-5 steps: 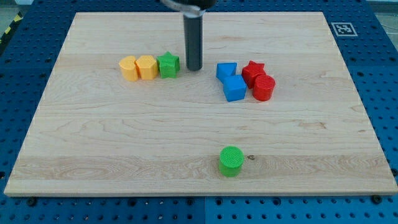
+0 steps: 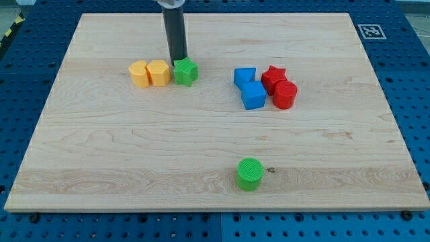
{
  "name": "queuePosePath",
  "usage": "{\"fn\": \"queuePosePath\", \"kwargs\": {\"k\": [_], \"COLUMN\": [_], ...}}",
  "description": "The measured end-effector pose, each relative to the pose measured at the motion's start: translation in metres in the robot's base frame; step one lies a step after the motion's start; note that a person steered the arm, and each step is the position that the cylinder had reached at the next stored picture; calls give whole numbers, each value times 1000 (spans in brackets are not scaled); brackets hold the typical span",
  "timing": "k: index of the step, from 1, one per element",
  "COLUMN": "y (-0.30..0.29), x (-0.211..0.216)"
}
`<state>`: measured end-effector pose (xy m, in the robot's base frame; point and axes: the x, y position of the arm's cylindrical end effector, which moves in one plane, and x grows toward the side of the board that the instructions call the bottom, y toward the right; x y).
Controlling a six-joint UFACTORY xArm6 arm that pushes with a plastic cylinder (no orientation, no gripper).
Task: Place the green star diagonally to green circle
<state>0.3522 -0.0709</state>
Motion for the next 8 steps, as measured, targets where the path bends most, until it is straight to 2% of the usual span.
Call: {"fn": "queuePosePath", "kwargs": {"k": [4,8], "y": [23,23], "x": [18,98]}}
